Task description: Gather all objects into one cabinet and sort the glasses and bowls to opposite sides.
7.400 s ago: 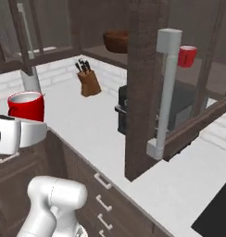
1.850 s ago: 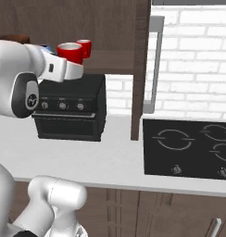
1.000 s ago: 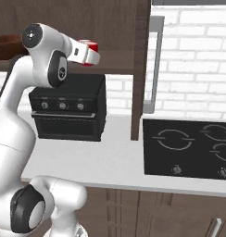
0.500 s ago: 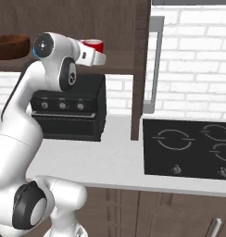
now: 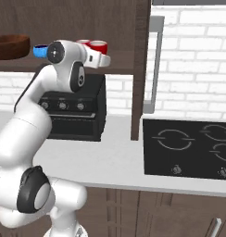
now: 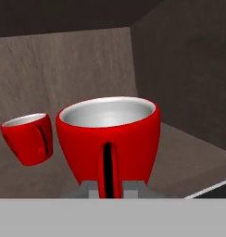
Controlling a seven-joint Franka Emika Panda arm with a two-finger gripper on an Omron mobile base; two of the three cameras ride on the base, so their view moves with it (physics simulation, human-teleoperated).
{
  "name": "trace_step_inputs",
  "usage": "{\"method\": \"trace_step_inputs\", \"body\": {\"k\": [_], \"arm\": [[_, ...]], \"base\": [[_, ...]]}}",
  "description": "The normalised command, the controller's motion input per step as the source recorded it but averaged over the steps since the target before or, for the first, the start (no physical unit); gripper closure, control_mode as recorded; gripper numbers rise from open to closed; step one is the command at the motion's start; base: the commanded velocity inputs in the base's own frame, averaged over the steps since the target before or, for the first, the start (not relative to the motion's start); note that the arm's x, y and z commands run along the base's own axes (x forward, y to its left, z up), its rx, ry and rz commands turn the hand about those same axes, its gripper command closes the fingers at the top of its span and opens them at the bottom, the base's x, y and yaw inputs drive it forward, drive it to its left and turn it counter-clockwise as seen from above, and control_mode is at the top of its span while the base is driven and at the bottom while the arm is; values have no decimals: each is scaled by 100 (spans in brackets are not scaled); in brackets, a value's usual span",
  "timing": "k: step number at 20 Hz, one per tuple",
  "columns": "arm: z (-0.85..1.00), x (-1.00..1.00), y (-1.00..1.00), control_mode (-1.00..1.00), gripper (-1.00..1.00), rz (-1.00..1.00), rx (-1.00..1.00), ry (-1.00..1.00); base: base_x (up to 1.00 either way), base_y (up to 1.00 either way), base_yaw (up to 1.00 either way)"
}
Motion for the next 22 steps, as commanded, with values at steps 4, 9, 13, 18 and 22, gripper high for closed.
{"method": "trace_step_inputs", "body": {"k": [4,9,13,18,22], "arm": [[0,53,0,-100,100,0,0,0],[0,51,0,-100,100,0,0,0],[0,48,-4,-100,100,0,0,0],[0,36,-14,-100,100,0,0,0],[0,28,-15,-100,100,0,0,0]], "base": [[0,0,0],[0,0,0],[0,0,0],[0,0,0],[0,0,0]]}}
